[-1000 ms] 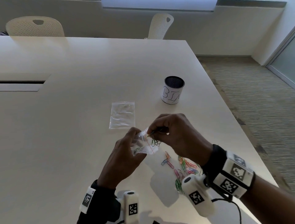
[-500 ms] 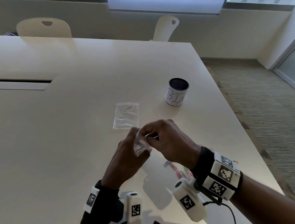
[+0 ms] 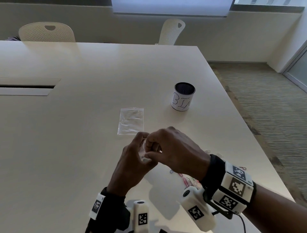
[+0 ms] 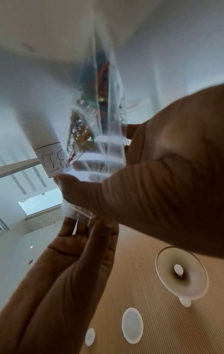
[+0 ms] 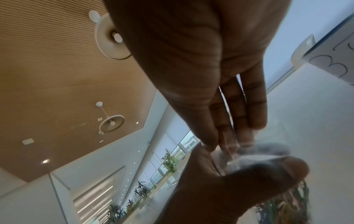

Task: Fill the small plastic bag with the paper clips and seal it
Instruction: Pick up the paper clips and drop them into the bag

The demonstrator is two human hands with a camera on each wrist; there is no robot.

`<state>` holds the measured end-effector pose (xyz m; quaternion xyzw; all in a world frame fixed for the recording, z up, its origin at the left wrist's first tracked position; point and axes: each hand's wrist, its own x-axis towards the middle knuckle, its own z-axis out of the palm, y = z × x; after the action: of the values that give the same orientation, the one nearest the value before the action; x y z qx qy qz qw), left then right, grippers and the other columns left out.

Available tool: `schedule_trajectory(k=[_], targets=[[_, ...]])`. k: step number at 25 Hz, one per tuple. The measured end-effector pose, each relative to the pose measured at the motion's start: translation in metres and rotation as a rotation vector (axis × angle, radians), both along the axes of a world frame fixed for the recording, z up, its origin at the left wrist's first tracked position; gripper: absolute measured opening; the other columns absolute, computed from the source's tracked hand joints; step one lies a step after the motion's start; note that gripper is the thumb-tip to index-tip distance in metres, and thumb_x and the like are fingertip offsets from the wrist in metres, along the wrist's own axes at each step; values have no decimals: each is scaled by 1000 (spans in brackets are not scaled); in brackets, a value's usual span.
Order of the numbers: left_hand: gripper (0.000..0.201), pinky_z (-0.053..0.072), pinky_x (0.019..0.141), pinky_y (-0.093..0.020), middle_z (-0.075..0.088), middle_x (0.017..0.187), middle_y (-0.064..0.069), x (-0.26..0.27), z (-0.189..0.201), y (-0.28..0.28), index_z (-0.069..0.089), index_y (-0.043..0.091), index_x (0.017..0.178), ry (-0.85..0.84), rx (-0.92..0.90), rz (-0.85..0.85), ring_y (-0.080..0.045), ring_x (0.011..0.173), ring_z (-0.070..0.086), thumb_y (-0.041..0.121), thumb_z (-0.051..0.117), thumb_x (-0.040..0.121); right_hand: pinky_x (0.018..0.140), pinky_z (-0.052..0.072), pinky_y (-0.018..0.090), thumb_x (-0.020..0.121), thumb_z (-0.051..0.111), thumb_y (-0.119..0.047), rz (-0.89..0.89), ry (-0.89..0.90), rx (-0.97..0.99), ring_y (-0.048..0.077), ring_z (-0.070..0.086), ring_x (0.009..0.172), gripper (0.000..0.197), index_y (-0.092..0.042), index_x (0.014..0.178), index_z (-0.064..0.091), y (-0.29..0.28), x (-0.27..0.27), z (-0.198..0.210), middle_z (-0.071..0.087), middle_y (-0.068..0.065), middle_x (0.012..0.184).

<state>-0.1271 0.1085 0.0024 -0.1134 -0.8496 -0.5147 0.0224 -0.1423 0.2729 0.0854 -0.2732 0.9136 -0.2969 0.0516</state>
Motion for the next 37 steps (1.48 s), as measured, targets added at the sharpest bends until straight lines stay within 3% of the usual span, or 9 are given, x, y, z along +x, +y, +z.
schedule_trajectory(k=[4,10,13,17,21,25,29,34,37], targets=[[51,59,62,-43,73,89,5,2,-2,2,53,34,116,-18,-21,-24,-19,70,70,13,84,80,64,55,20,88,77,-18,11,-55,-105,5,69,67,7,-19,82,75,1,0,3,73,-6,73],[58,57,71,-22,75,91,12,-2,-7,1,52,31,122,-13,-74,1,-6,80,73,20,87,78,71,61,32,94,74,-34,-154,44,-153,2,72,71,14,-21,89,76,36,-8,16,77,-7,77],[60,58,72,-25,74,93,12,-2,-9,1,51,32,123,-8,-82,-1,-9,81,71,14,88,79,72,61,33,95,71,-39,-273,45,4,3,71,71,18,-22,90,76,76,-14,12,76,-8,78],[61,60,73,-29,73,95,13,-6,-12,4,50,34,122,-3,-97,-11,-10,83,71,9,86,79,84,60,36,98,63,-46,-367,-80,338,10,71,91,30,-21,112,73,124,-16,-21,77,-3,105],[61,61,75,-29,73,96,13,-9,-14,7,50,34,121,0,-109,-28,-10,85,72,8,85,79,92,54,30,106,50,-31,-412,-192,534,21,65,110,31,-14,129,62,142,-10,-57,64,7,127],[60,54,72,-15,73,96,15,-13,-13,10,51,35,120,3,-108,-36,-7,85,70,6,84,79,75,50,13,110,45,-21,-319,-200,364,11,63,101,26,-14,125,65,122,5,-72,57,-2,121],[61,51,70,-11,73,95,16,-13,-13,11,51,35,121,-5,-102,-51,-5,84,69,5,84,78,89,57,23,110,45,-28,-157,-275,244,7,63,104,30,-20,127,68,103,15,-67,60,-8,122],[62,51,69,-12,73,96,13,-13,-14,12,51,34,123,-10,-110,-55,-6,85,69,7,85,78,107,46,25,106,54,-30,-100,-135,193,4,53,124,31,-29,136,62,89,11,-68,56,-11,141],[63,52,70,-11,73,96,13,-14,-15,12,51,33,123,-6,-108,-62,-5,86,70,8,86,78,104,47,26,101,58,-43,121,-111,274,7,47,126,32,-32,131,63,84,15,-77,55,-10,139]])
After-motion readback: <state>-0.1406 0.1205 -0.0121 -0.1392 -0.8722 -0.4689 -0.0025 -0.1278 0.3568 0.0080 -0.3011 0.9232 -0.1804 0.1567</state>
